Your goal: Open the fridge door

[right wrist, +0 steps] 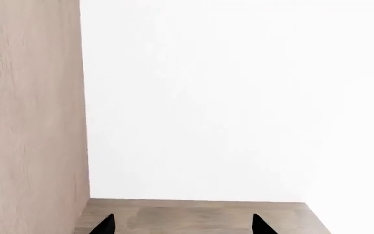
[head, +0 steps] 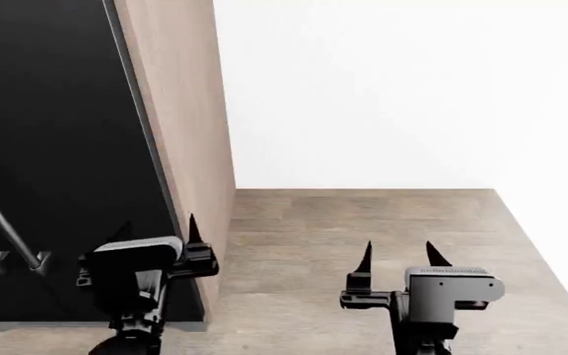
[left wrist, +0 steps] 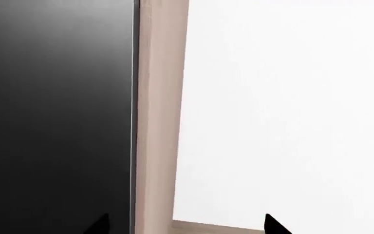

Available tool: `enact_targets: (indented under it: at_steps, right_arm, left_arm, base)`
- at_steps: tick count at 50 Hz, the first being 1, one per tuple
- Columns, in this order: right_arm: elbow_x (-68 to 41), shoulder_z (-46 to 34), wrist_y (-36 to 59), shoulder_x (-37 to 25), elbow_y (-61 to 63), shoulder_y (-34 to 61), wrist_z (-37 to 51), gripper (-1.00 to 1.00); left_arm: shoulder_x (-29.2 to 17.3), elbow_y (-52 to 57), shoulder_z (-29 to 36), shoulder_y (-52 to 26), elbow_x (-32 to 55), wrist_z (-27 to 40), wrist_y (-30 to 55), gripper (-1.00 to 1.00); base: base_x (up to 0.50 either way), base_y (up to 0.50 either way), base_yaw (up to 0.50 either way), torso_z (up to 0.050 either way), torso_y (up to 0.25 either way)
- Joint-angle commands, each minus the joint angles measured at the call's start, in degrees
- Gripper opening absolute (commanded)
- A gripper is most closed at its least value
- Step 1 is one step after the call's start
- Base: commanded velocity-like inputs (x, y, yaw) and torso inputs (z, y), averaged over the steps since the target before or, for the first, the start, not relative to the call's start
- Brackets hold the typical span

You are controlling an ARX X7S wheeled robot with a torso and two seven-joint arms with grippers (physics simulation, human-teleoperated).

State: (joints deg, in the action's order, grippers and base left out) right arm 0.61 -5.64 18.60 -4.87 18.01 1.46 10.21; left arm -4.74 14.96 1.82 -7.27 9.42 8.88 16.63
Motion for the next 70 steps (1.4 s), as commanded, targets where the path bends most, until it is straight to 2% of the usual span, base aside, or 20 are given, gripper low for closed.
enact_targets:
  at_steps: [1, 8, 13, 18, 19, 21, 25, 26, 27, 30, 31, 33, 35, 48, 53, 58, 62, 70]
  right_arm:
    - [4.59, -1.25, 21.11, -0.53, 18.7, 5.24, -0.07, 1.0]
    - [8.29, -4.83, 37.47, -2.06, 27.87, 13.54, -0.88, 1.0]
    - [9.96, -6.38, 42.5, -2.65, 30.44, 16.74, -0.37, 1.0]
    - [10.17, -7.36, 43.22, -3.19, 31.55, 17.4, -0.42, 1.0]
    - [10.23, -7.63, 43.21, -3.38, 31.83, 17.44, -0.43, 1.0]
    - [10.64, -8.27, 43.45, -3.9, 32.71, 17.43, -0.29, 1.0]
    - [11.36, -9.18, 45.12, -4.22, 34.14, 17.94, 0.04, 1.0]
    - [11.5, -9.4, 45.65, -4.23, 34.4, 18.1, 0.1, 1.0]
    - [11.6, -9.36, 45.81, -4.09, 35.03, 17.99, 0.28, 1.0]
    - [12.0, -9.97, 47.09, -3.93, 35.76, 18.42, 0.59, 1.0]
    - [12.01, -10.11, 47.47, -3.75, 35.85, 18.66, 0.64, 1.0]
    - [12.43, -10.91, 48.42, -3.92, 36.09, 19.21, 0.86, 1.0]
    - [12.53, -11.12, 48.72, -3.95, 36.22, 19.38, 0.95, 1.0]
    - [13.67, -12.99, 51.99, -4.32, 37.94, 20.89, 1.56, 1.0]
    - [14.58, -13.83, 54.7, -4.04, 39.18, 21.67, 1.98, 1.0]
    - [16.73, -17.19, 58.53, -3.68, 41.76, 22.28, 2.77, 1.0]
    - [19.09, -19.99, 61.9, -4.35, 40.95, 24.02, 2.09, 1.0]
    - [21.17, -20.88, 61.87, -3.62, 41.66, 24.35, 0.79, 1.0]
  left_arm:
    - [0.38, 15.33, -4.02, -7.55, 6.66, 1.94, 14.44, 1.0]
    - [-0.12, 19.31, -6.68, -14.78, 10.82, 5.04, 22.47, 1.0]
    - [-0.39, 20.3, -7.98, -17.25, 13.23, 6.04, 25.1, 1.0]
    - [-0.7, 20.08, -7.83, -17.65, 13.23, 6.66, 24.28, 1.0]
    - [-0.99, 21.57, -8.44, -19.18, 14.39, 7.66, 27.24, 1.0]
    - [-0.91, 20.43, -7.81, -17.37, 13.56, 6.88, 24.24, 1.0]
    - [-1.27, 21.01, -7.94, -17.64, 14.17, 7.47, 24.88, 1.0]
    - [-1.56, 22.65, -8.72, -19.13, 15.54, 8.43, 27.83, 1.0]
    - [-1.62, 22.3, -8.79, -17.92, 15.43, 7.72, 26.24, 1.0]
    - [-2.19, 25.35, -11.9, -22.92, 19.8, 10.39, 33.99, 1.0]
    - [-2.16, 24.98, -11.63, -21.25, 19.11, 9.49, 31.58, 1.0]
    - [-2.33, 26.07, -12.77, -23.02, 20.79, 10.51, 34.11, 1.0]
    - [-2.14, 25.02, -11.97, -20.09, 19.4, 9.01, 30.04, 1.0]
    - [-2.87, 26.42, -12.9, -20.3, 21.77, 10.02, 31.04, 1.0]
    - [-3.47, 27.51, -13.74, -20.11, 23.15, 10.35, 31.97, 1.0]
    - [-3.99, 29.31, -17.57, -20.96, 28.41, 11.89, 37.16, 1.0]
    - [-4.38, 29.6, -17.37, -21.15, 27.99, 11.8, 36.03, 1.0]
    - [-4.76, 29.65, -17.29, -20.98, 28.41, 12.02, 35.74, 1.0]
  base:
    - [0.0, 0.0, 0.0, 0.0, 0.0]
    - [0.0, 0.0, 0.0, 0.0, 0.0]
    - [0.0, 0.0, 0.0, 0.0, 0.0]
    - [0.0, 0.0, 0.0, 0.0, 0.0]
    - [0.03, 0.0, 0.0, 0.0, 0.0]
    - [0.25, 0.0, 0.0, 0.0, 0.0]
    - [0.49, 0.0, 0.0, 0.0, 0.0]
    - [0.5, 0.0, 0.0, 0.0, 0.0]
    - [0.5, 0.0, 0.0, 0.0, 0.0]
    - [0.5, 0.0, 0.0, 0.0, 0.0]
    - [0.5, 0.0, 0.0, 0.0, 0.0]
    - [0.5, 0.0, 0.0, 0.0, 0.0]
    - [0.5, 0.0, 0.0, 0.0, 0.0]
    - [0.5, 0.0, 0.0, 0.0, 0.0]
    - [0.0, 0.0, 0.0, 0.0, 0.0]
    - [0.0, 0.0, 0.0, 0.0, 0.0]
    - [0.0, 0.0, 0.0, 0.0, 0.0]
    - [0.0, 0.39, 0.0, 0.0, 0.0]
